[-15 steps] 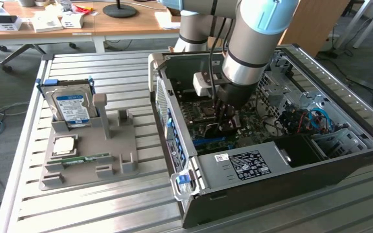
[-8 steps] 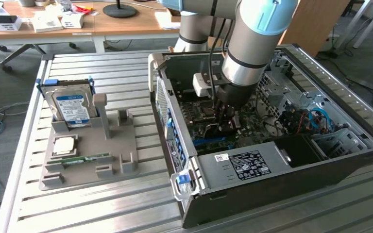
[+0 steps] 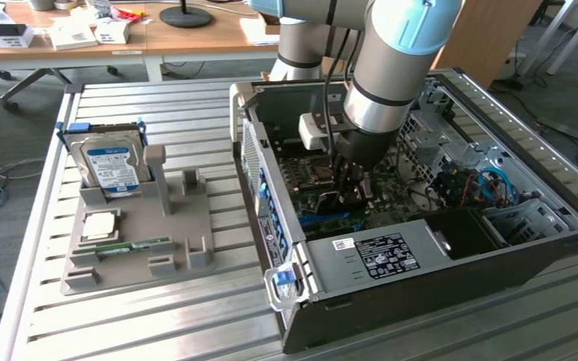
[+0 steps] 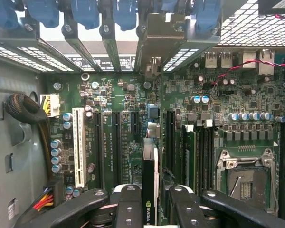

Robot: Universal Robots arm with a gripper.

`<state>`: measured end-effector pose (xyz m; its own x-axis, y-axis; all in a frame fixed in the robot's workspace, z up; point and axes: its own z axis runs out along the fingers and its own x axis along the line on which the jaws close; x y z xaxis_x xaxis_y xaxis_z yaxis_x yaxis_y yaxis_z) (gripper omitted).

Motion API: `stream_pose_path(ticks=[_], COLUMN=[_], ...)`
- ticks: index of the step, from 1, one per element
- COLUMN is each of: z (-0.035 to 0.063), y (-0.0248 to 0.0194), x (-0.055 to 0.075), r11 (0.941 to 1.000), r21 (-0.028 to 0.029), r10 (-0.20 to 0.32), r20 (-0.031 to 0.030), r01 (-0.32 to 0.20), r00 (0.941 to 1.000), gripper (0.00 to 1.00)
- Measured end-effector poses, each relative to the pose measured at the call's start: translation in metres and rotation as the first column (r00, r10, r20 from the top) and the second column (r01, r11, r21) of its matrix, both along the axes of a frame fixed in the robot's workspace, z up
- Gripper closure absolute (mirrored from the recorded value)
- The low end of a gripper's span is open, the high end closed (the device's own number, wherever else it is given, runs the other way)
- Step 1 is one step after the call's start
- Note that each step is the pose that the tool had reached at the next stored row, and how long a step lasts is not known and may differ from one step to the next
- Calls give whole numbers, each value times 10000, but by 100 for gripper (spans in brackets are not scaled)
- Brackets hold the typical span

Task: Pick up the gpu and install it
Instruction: 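Insert the gpu into the slot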

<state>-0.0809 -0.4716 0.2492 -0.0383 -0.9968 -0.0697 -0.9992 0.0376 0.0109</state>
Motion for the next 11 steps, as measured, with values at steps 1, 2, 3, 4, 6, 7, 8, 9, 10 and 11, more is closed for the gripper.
stream_pose_path(ticks=[1,2,3,4,6,7,8,9,10,11], z=[-3,-2,-2,1,2,2,2,2,2,2], y=[1,1,1,0,0,0,0,0,0,0], x=[1,1,1,0,0,0,0,0,0,-1], r11=[10000,10000,10000,10000,10000,10000,10000,10000,10000,10000], r21=[25,36,42,39,37,37,37,36,35,33], r10=[1,1,1,0,0,0,0,0,0,0], r20=[8,3,3,0,-1,-1,-1,-1,-1,0], r01=[-1,-1,-1,0,0,0,0,0,0,0], r00=[10000,10000,10000,10000,10000,10000,10000,10000,10000,10000], gripper=[74,74,74,74,74,74,74,74,74,74])
